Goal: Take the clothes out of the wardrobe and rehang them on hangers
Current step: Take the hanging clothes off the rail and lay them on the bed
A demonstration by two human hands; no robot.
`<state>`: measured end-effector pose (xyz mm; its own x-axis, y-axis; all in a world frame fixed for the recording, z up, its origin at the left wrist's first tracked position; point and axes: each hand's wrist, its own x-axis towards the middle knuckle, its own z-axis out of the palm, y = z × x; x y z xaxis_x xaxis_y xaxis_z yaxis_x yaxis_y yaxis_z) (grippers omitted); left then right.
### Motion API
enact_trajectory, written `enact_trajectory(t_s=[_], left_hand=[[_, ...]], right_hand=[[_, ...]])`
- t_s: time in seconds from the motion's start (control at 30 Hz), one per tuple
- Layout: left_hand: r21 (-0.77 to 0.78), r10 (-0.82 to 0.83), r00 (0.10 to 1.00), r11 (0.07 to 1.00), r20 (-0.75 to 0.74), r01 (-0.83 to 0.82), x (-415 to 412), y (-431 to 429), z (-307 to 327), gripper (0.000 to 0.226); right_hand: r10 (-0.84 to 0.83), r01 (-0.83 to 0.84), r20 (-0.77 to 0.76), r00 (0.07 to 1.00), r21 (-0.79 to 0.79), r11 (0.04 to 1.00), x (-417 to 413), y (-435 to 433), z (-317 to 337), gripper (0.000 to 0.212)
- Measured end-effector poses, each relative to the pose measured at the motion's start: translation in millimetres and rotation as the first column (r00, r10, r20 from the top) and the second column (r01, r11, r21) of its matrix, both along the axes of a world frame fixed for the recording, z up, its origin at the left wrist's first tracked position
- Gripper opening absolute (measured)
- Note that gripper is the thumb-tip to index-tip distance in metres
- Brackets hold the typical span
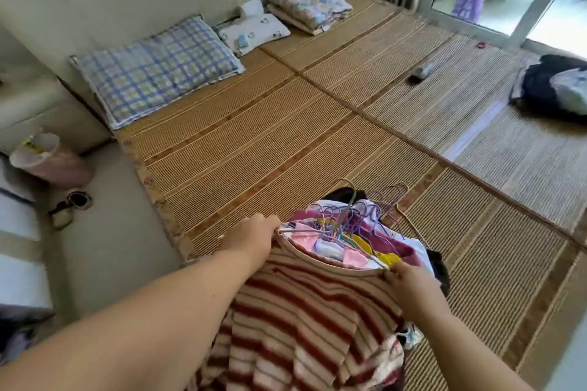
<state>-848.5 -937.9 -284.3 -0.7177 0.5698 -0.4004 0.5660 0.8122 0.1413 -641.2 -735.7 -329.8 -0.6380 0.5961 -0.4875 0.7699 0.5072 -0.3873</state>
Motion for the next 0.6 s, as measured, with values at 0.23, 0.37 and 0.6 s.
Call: enact_trajectory(t_s=[0.23, 0.37, 0.6], left_hand=[[0.054, 0.057, 0.996, 0.997, 0.068, -0.06, 11.8, -2.6, -5.6, 0.051], [0.055, 0.037, 0.996, 0.998, 0.084, -0.042, 23.2, -33.8, 26.5, 0.058], [0.112, 0.176, 0.984, 0.979, -0.039, -0.171, 33.6, -143.6, 115.2, 0.061]], right_hand=[[0.173, -0.173, -0.002, 0.985, -0.018, 0.985, -27.6, -3.3, -1.8, 0.05], [0.369, -0.37, -0.073, 0.927, -0.003, 0.929, -66.8, -33.1, 36.0, 0.048], [0.696, -0.687, -0.247, 0.674, 0.139, 0.714, -136.6, -146.6, 135.5, 0.048]])
